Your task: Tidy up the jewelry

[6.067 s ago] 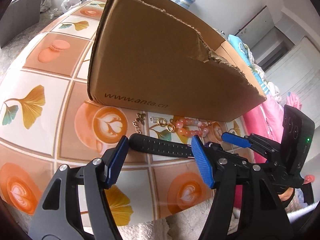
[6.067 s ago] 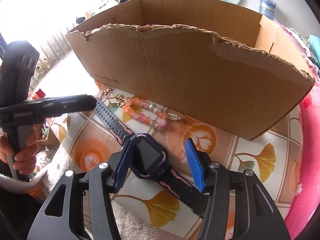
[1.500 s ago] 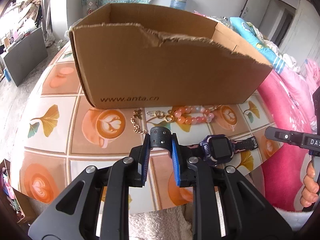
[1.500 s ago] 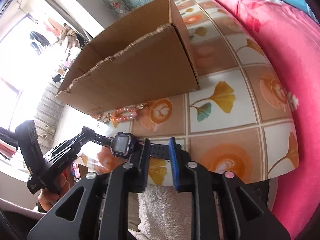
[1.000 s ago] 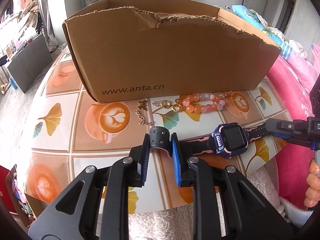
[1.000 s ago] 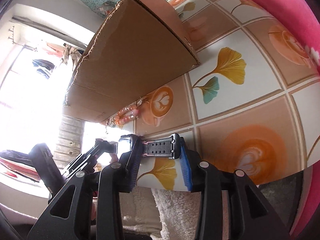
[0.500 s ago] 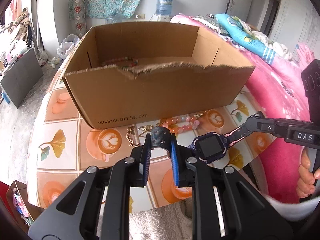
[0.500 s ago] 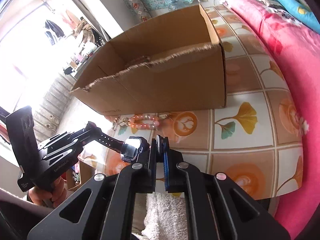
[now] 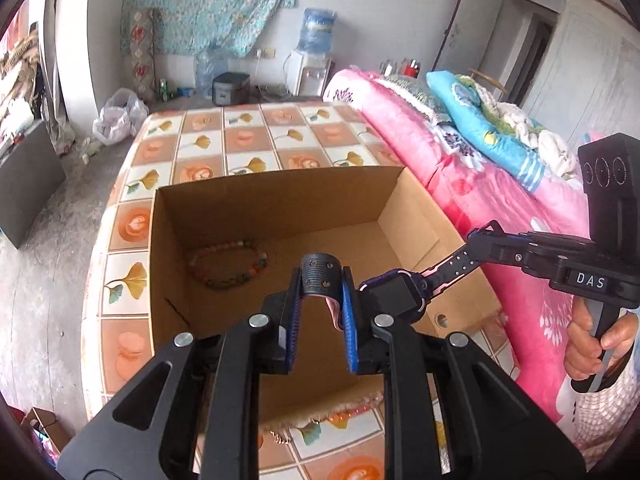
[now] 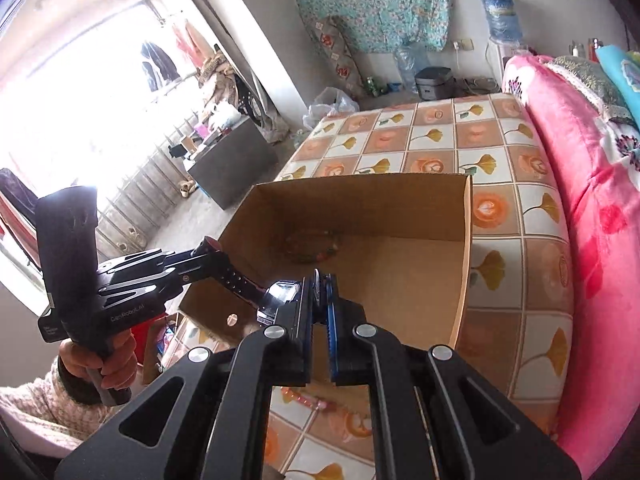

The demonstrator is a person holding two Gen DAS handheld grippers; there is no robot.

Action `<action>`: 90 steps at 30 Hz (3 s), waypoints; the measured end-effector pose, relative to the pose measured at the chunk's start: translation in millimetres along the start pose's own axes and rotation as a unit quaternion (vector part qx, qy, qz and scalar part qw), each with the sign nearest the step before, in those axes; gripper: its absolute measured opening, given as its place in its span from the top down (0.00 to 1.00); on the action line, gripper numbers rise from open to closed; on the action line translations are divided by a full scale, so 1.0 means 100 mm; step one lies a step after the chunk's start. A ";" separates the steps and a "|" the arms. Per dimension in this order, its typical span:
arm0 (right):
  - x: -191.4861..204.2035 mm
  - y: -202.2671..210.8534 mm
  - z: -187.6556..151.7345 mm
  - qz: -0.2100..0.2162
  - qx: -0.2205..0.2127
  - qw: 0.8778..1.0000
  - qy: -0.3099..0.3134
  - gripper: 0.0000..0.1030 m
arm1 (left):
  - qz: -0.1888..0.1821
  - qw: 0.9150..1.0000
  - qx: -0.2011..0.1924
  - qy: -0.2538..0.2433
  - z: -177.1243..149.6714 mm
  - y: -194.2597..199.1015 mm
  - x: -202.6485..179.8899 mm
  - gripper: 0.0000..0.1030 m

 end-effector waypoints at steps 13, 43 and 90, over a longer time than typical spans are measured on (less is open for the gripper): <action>-0.64 -0.87 0.36 -0.101 0.082 0.990 0.050 0.88 | 0.032 0.974 0.187 0.123 -0.11 -1.19 0.64 0.53; 0.32 1.21 -0.30 -0.249 -0.095 0.958 0.105 0.06 | 0.042 0.996 -0.013 0.083 -1.50 0.74 0.71 0.19; -0.27 -0.23 -2.23 -0.284 0.063 0.952 -0.091 0.06 | 0.138 0.987 0.082 0.003 -2.04 -0.34 0.62 0.07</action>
Point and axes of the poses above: each gripper's, at about its wrist camera, not at the fingertips, and y roughly against the way its jaws point, x to its left, z to its top, the point moved 10 cm from there along -y, roughly the way its jaws point, and after that the axes turned 3 degrees about y, right-handed, at the moved point
